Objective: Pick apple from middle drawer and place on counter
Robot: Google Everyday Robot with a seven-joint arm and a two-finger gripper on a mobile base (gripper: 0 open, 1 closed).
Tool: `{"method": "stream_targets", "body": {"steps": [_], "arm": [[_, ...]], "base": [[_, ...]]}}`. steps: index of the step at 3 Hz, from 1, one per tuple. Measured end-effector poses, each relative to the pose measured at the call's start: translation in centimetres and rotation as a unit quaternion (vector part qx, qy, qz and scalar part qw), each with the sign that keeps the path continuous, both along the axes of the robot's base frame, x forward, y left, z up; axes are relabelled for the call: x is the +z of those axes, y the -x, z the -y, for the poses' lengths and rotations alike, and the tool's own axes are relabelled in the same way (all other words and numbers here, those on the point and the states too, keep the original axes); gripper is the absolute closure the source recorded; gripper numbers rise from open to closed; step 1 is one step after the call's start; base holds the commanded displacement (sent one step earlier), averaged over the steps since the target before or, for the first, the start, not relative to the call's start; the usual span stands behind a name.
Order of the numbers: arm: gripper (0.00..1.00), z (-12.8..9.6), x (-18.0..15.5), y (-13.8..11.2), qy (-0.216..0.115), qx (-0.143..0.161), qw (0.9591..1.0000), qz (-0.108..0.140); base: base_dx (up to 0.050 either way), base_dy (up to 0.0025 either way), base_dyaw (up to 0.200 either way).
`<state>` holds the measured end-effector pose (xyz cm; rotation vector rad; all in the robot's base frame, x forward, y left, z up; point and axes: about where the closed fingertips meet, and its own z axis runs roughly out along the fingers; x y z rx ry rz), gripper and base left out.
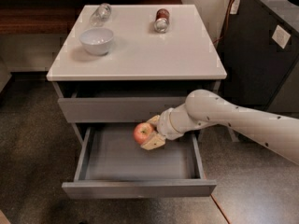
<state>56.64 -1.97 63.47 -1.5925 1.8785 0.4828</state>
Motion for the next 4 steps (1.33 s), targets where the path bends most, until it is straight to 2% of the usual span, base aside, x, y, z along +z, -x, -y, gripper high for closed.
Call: {"method": "stream_targets", "body": {"steps": [1,3,4], "arm": [[1.00,0.2,3.3,-0.6,0.001,0.004,0.9999,0.012],[1.00,0.1,7.7,-1.3,0.000,0.015,0.9994,0.031],[1.00,0.1,10.2,-1.4,-0.016,0.020,0.9992,0.032]], "base": [[0.000,0.00000,0.000],[0.000,0.00000,0.000],[0.000,0.00000,0.000]]}}
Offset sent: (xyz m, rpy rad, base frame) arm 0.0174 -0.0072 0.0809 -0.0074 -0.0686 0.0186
